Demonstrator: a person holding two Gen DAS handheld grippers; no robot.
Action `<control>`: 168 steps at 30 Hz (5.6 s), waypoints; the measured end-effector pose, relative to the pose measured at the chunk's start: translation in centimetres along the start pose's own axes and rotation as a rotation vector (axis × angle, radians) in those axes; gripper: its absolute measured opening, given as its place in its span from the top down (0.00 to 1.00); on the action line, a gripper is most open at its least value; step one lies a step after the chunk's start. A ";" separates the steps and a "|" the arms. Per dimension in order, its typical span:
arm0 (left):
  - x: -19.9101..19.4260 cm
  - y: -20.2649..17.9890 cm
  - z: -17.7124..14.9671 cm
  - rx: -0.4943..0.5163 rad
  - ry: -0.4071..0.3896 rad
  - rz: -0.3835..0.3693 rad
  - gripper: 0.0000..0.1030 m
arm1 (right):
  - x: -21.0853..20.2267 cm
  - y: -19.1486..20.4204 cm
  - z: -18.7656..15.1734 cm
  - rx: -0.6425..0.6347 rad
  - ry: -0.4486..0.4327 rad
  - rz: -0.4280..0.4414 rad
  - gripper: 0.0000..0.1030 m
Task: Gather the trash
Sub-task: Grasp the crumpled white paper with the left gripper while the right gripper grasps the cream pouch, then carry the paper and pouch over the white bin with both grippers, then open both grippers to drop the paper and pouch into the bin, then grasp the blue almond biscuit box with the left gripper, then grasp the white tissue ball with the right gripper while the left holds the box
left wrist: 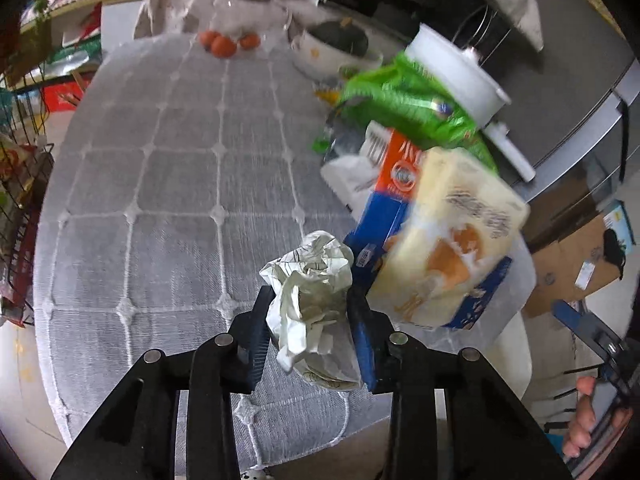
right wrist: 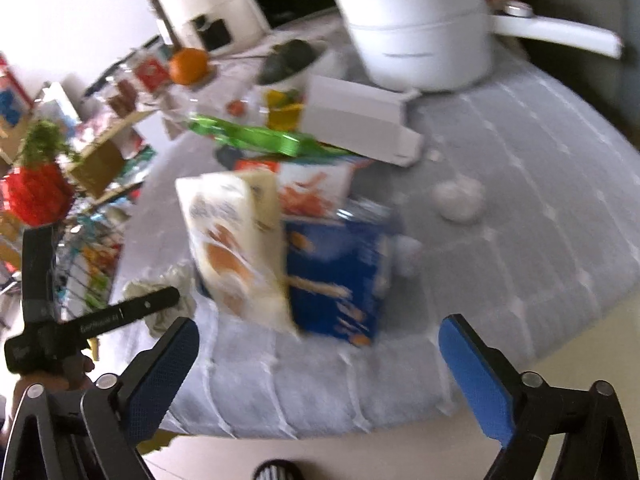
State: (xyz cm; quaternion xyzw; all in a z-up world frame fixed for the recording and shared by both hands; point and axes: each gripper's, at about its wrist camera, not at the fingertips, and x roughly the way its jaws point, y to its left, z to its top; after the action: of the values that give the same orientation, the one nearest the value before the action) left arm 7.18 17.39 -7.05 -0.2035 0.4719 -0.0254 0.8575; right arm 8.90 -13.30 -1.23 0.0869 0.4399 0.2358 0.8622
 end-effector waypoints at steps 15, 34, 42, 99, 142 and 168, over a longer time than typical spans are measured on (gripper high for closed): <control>1.0 1.7 1.1 -0.004 0.015 0.009 0.62 | 8.7 2.9 2.8 -0.025 0.011 0.160 0.46; -2.7 0.2 1.3 0.021 -0.115 -0.017 0.62 | 3.3 4.3 2.8 -0.046 -0.144 0.270 1.00; -4.0 -5.8 0.5 0.150 -0.142 -0.121 0.62 | -5.4 -1.1 1.6 -0.007 -0.254 0.129 1.00; 11.9 -35.0 -12.9 0.876 0.148 -0.153 0.09 | -10.8 -25.8 -11.3 0.501 0.096 -0.436 0.48; 4.9 -14.8 -3.3 1.325 -0.038 0.115 0.00 | 0.7 -10.8 -3.2 0.080 0.123 -0.423 0.21; 9.8 -17.5 -4.3 1.582 0.193 0.256 0.03 | 0.3 -14.2 -2.2 0.246 0.100 -0.333 0.21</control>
State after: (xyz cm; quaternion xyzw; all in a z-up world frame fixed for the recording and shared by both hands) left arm 11.67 -2.40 -10.42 0.5223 0.4059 -0.2712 0.6992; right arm 12.01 -25.70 -7.86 0.1057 0.5158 0.0384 0.8493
